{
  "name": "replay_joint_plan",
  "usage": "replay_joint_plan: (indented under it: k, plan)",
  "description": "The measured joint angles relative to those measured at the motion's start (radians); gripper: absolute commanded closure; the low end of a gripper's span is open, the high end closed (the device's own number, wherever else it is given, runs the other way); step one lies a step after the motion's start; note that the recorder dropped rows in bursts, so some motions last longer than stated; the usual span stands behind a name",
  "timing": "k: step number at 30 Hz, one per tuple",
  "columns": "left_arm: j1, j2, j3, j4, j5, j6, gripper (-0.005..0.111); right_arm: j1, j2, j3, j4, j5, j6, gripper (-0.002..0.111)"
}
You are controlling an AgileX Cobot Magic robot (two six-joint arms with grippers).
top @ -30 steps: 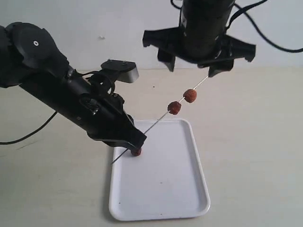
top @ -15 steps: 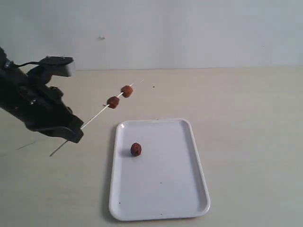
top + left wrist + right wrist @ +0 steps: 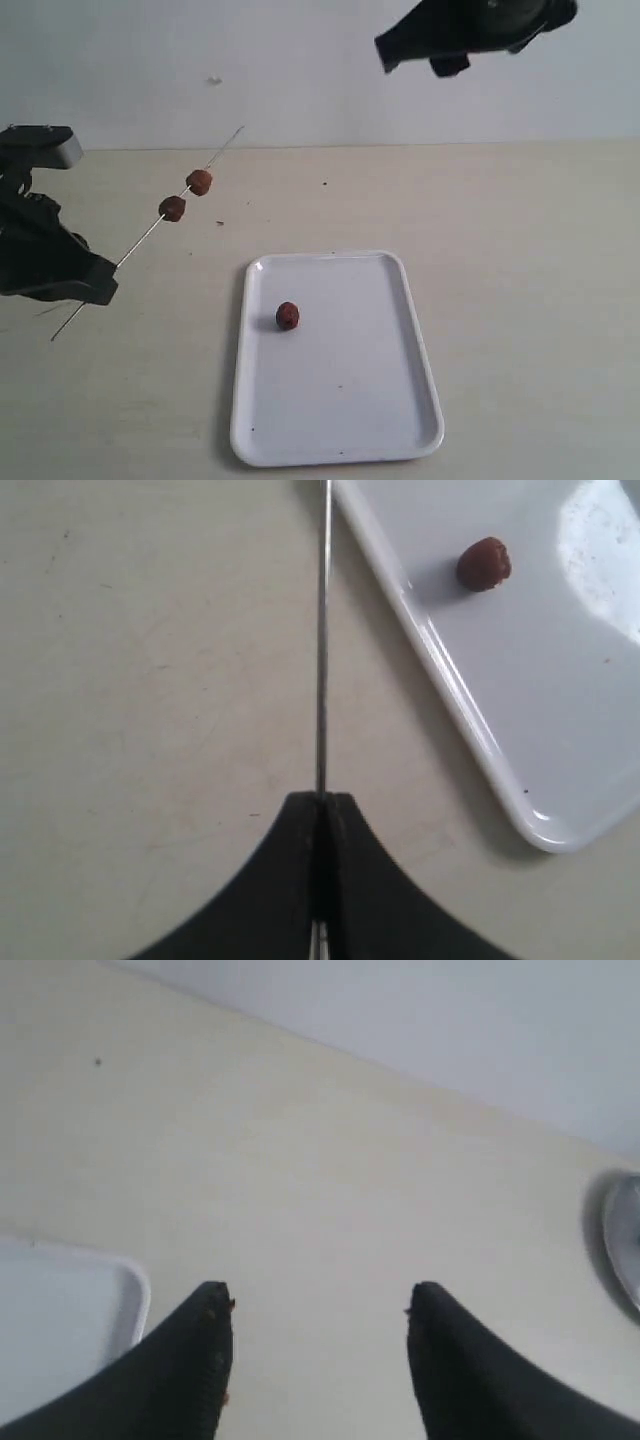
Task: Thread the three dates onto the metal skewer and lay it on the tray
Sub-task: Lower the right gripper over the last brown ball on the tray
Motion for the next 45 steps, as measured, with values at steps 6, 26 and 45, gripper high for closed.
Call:
replay_joint_plan:
  k: [6,26,45]
  plan:
    - [0.0,-0.004,0.037,0.0,-0.048,-0.014,0.107,0.0,0.072,0.0,0.101,0.023,-0.099,0.068]
    - [0.063,-0.007,0.037,0.0,-0.086,-0.03,0.107,0.0,0.143,0.0,0.501,-0.101,-0.109,0.068]
    - [0.088,-0.059,0.037,0.0,-0.088,-0.03,0.107,0.0,0.459,0.0,0.88,-0.239,-0.143,0.05]
